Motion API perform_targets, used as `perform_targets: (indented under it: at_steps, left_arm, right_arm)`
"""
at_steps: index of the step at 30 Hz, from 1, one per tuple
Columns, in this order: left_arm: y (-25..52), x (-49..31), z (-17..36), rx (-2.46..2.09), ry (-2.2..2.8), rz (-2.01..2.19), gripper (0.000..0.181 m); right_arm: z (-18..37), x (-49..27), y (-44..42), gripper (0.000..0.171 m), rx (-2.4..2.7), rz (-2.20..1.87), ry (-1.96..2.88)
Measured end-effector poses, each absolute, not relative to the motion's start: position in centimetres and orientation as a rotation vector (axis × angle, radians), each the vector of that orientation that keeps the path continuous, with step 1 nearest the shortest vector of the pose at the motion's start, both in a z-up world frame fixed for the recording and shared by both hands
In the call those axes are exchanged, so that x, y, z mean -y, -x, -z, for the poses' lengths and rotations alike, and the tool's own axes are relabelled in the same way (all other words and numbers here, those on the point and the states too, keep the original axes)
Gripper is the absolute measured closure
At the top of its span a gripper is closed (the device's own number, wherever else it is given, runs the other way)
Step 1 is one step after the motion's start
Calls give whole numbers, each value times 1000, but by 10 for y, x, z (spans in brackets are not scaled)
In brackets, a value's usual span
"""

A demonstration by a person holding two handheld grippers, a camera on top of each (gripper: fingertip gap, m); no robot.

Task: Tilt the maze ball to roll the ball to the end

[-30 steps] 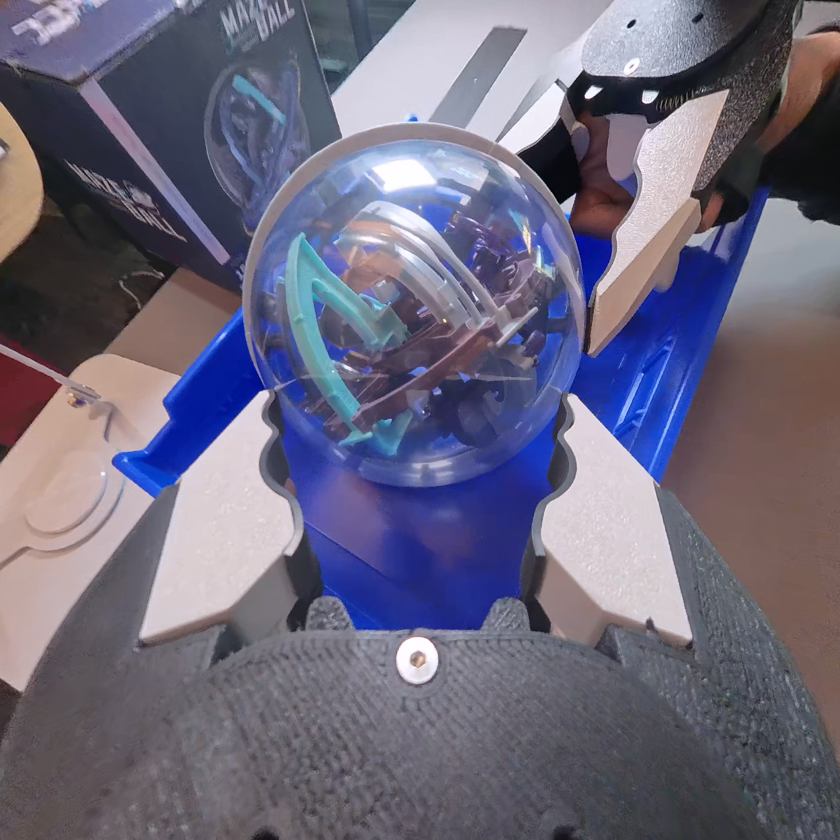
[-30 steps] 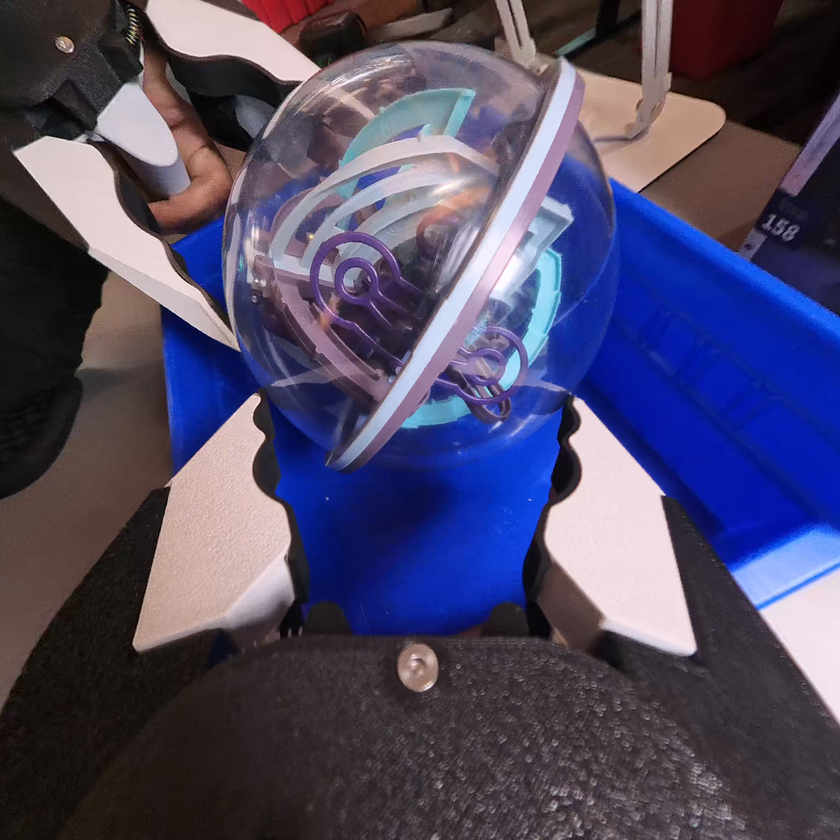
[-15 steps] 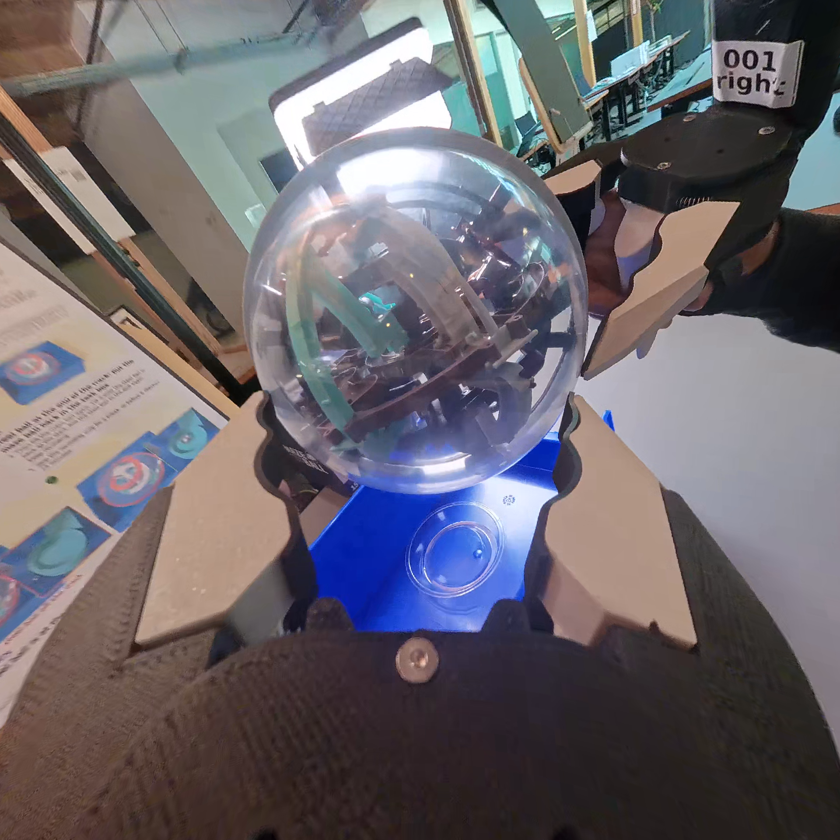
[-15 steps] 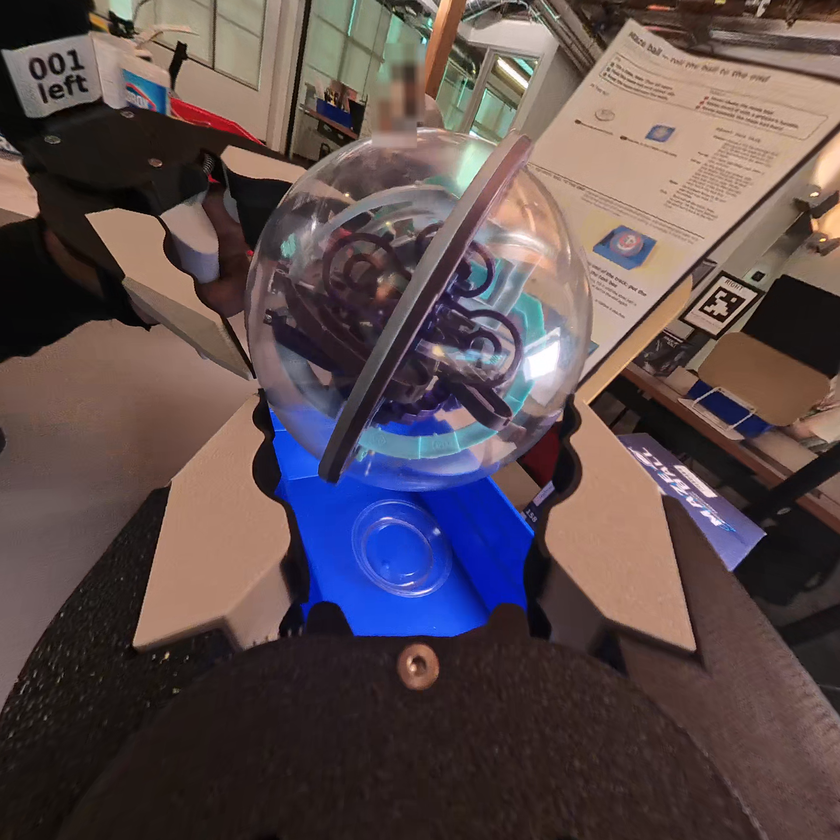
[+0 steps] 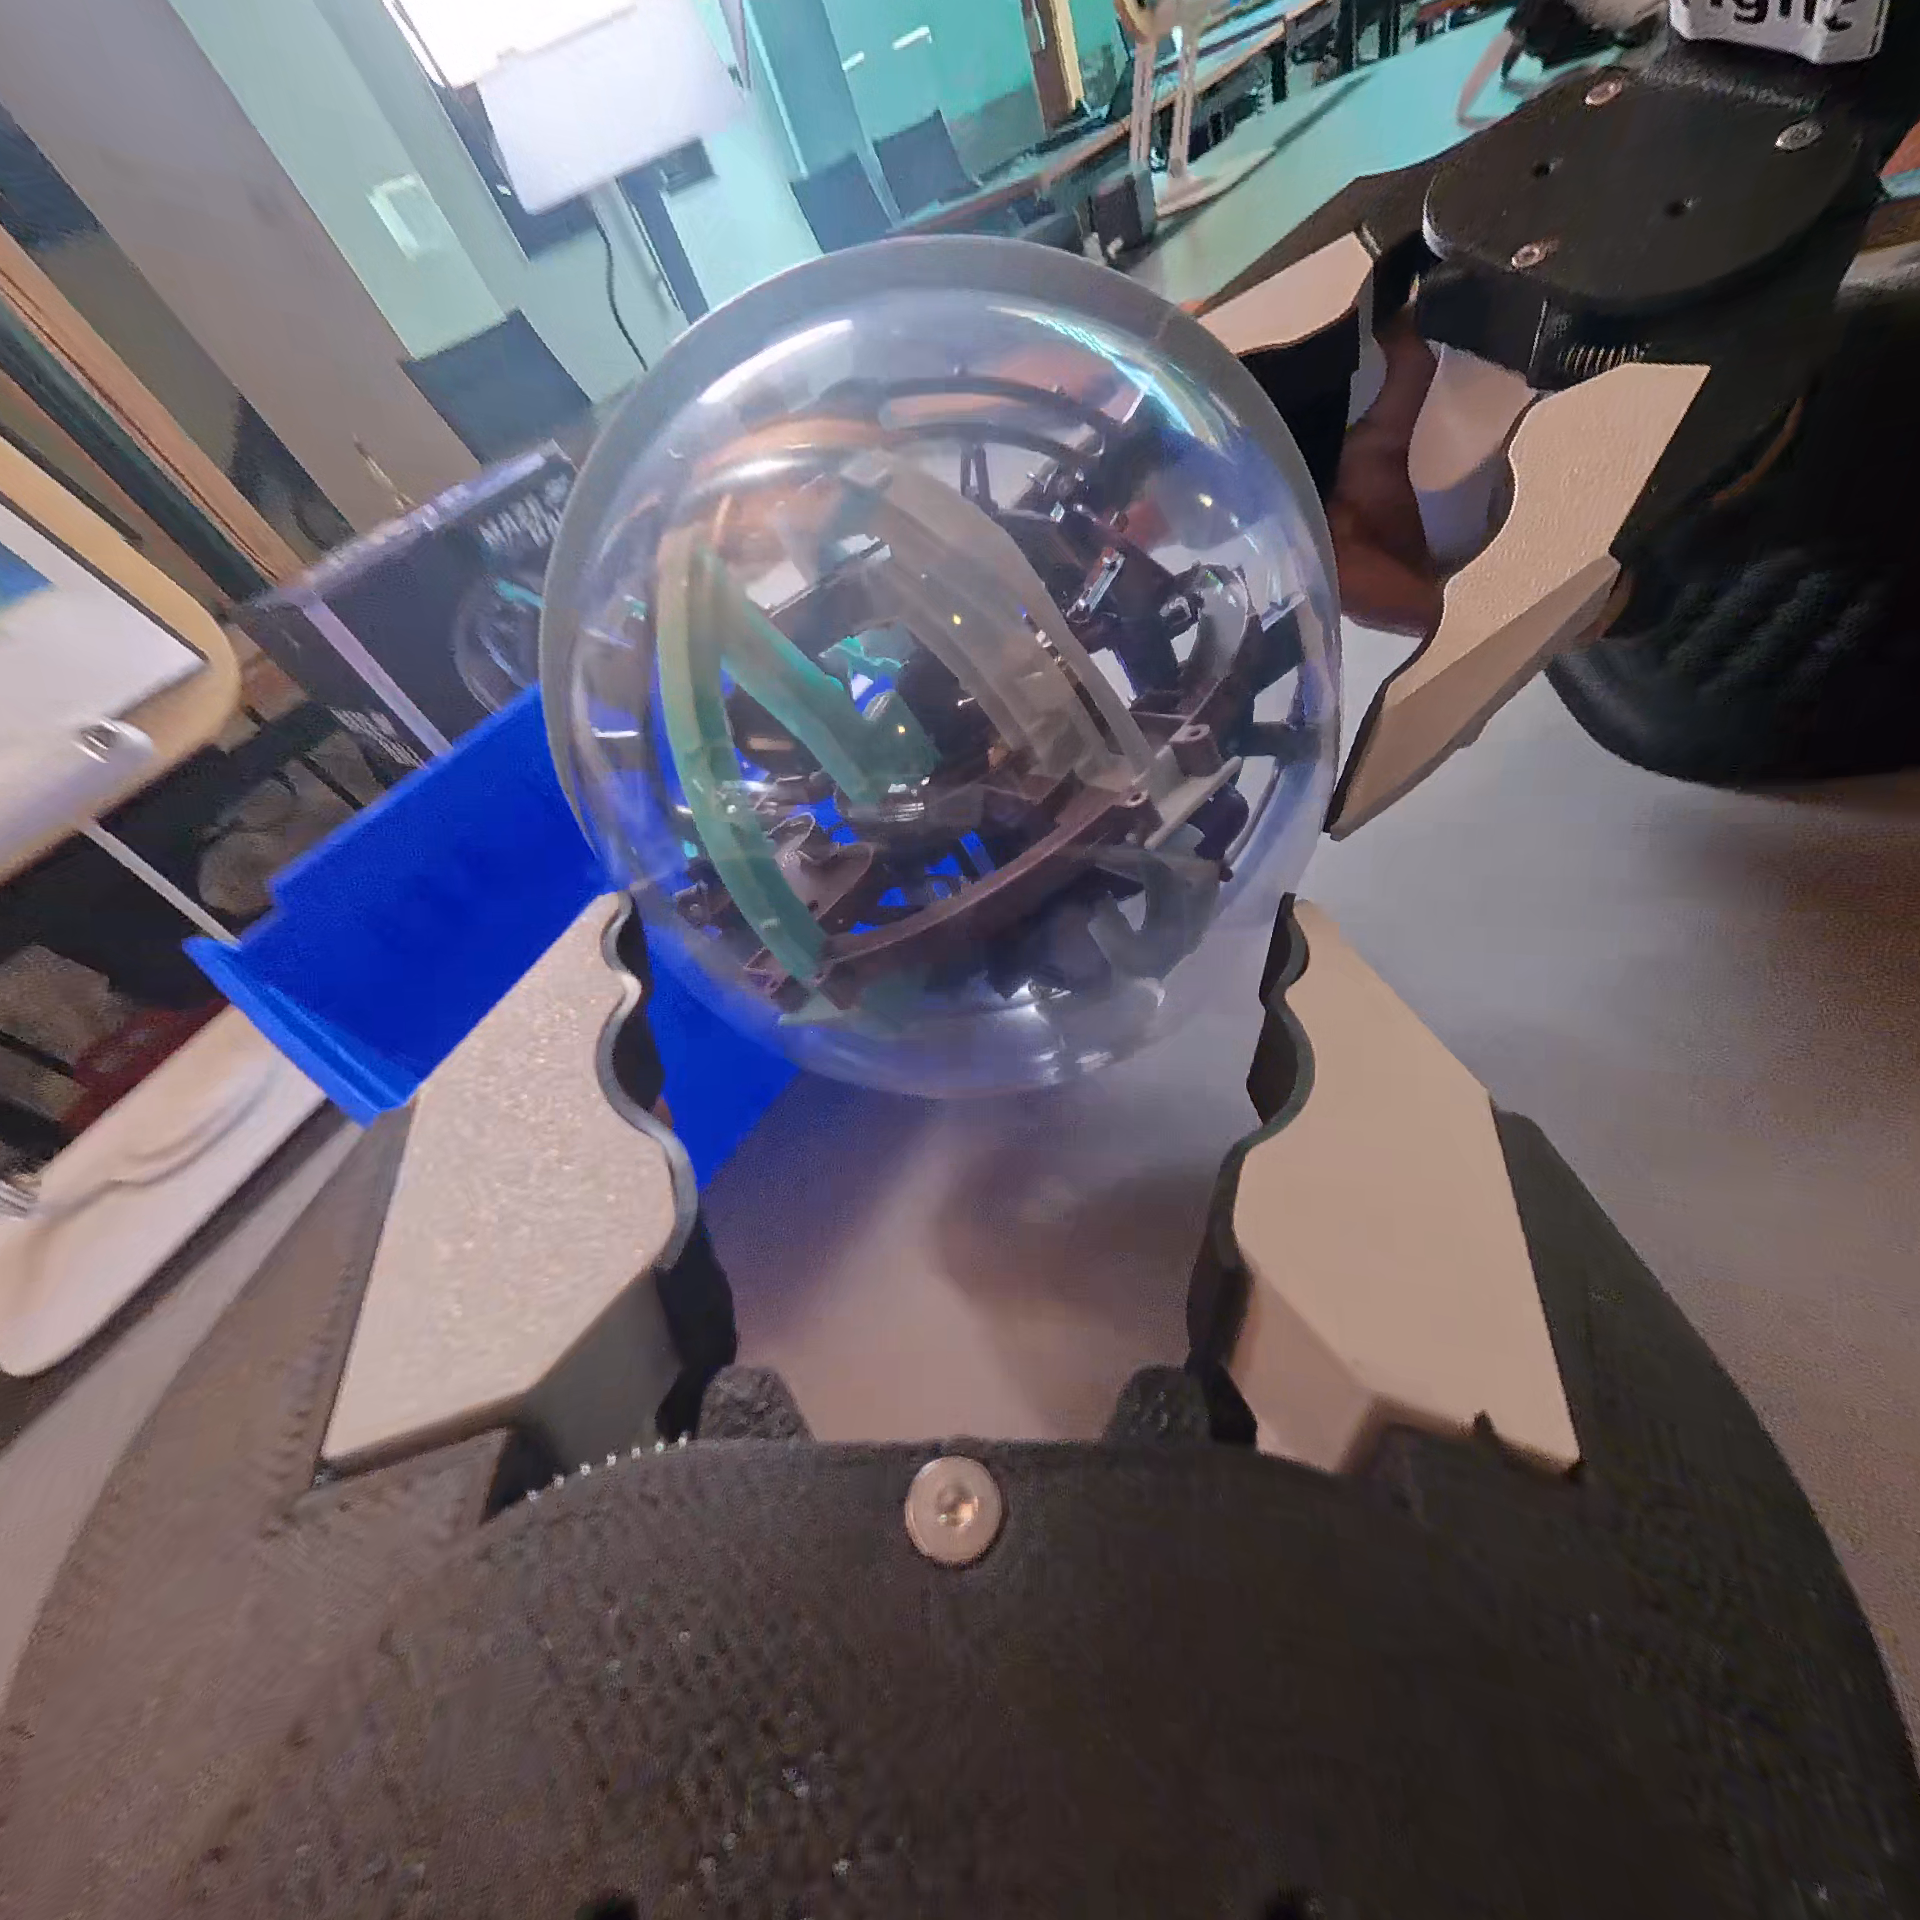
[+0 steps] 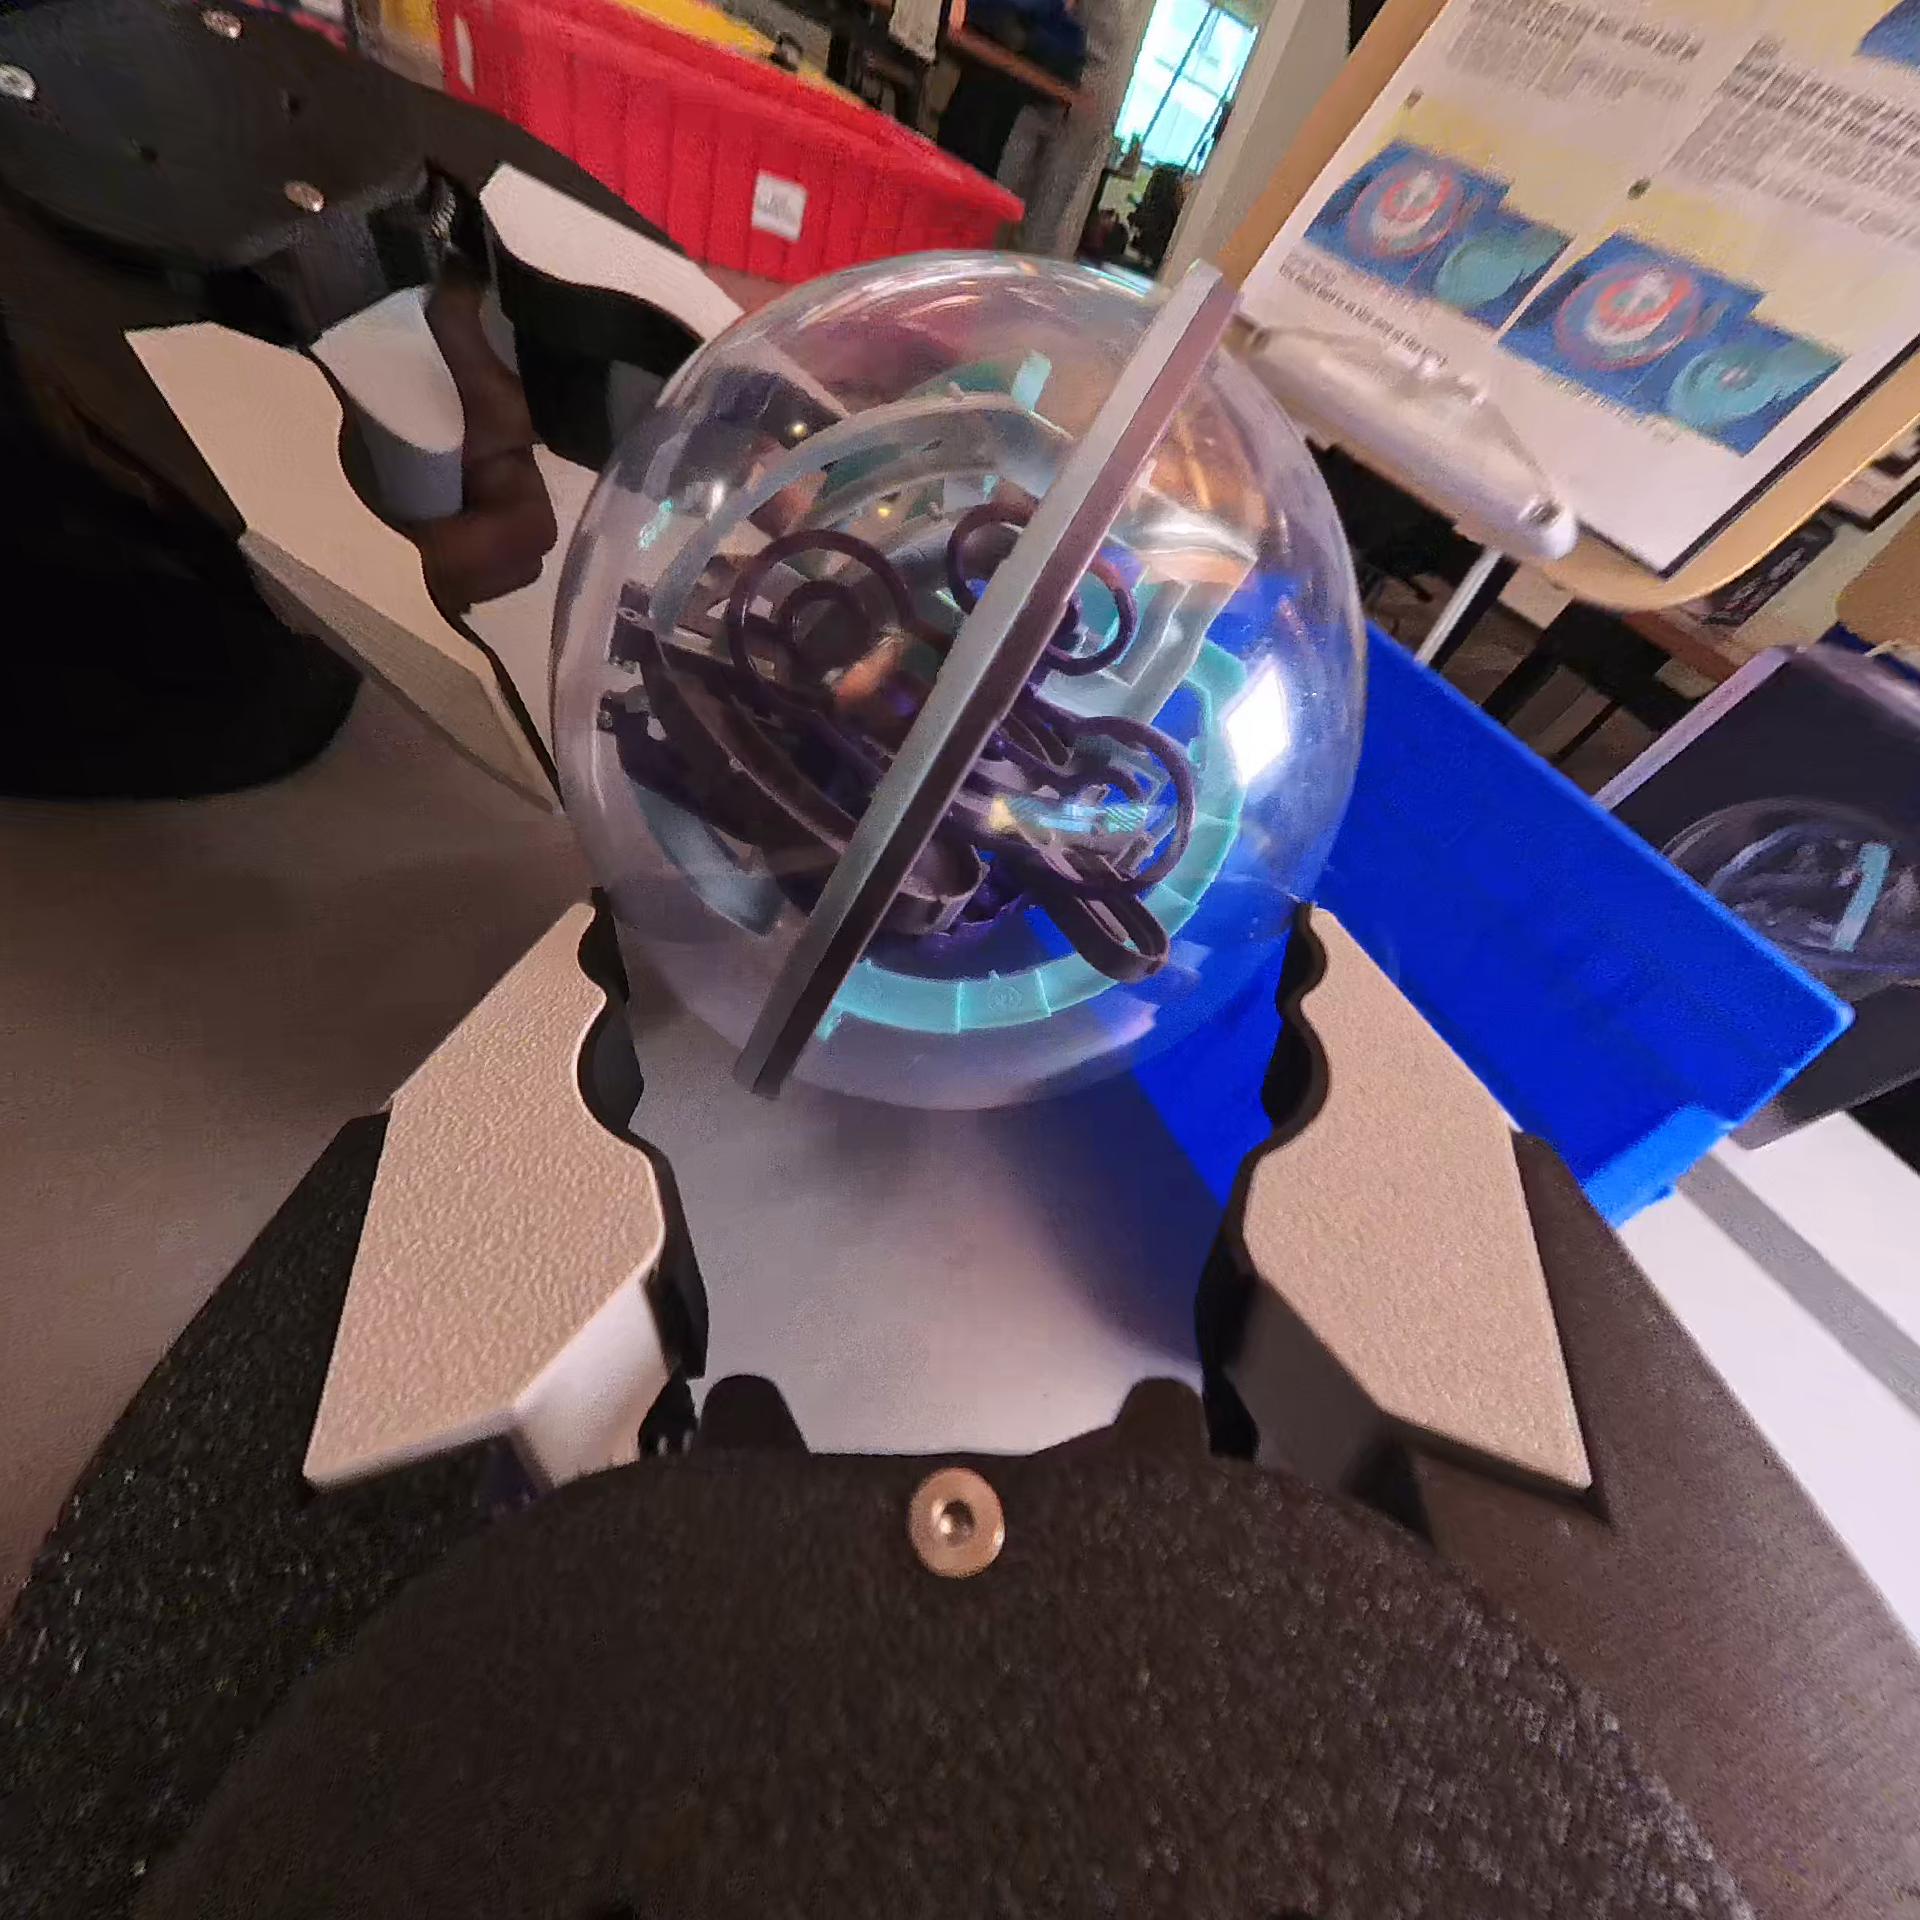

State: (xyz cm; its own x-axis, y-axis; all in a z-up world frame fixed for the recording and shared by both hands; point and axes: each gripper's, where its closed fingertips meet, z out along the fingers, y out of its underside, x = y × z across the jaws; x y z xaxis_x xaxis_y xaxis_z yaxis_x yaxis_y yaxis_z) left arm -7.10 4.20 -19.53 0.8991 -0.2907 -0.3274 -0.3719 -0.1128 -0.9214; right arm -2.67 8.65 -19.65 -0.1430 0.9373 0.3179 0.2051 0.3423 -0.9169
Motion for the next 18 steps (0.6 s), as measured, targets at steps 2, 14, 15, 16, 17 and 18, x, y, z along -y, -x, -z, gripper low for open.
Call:
perform_targets:
  at_steps: [2, 14, 15, 16, 17, 18]
  left_arm:
    - [69, -38, 213, -506, 1757, -56, 67]
    - [74, -25, 237, -445, 1888, 407, 74]
    - [75, -23, 231, -429, 1867, 462, 72]
    - [78, -22, 225, -400, 1844, 497, 73]
    - [81, -23, 220, -373, 1827, 519, 71]
    - [81, -23, 217, -361, 1818, 543, 69]
  right_arm:
    - [213, -83, 23, 48, 1628, -889, 1064]
    - [221, -73, 20, 48, 1714, -609, 758]
    - [222, -69, 20, 48, 1722, -574, 722]
    - [223, -66, 20, 49, 1732, -539, 684]
    - [224, -62, 20, 49, 1736, -502, 647]
    - [224, -58, 20, 49, 1736, -468, 614]
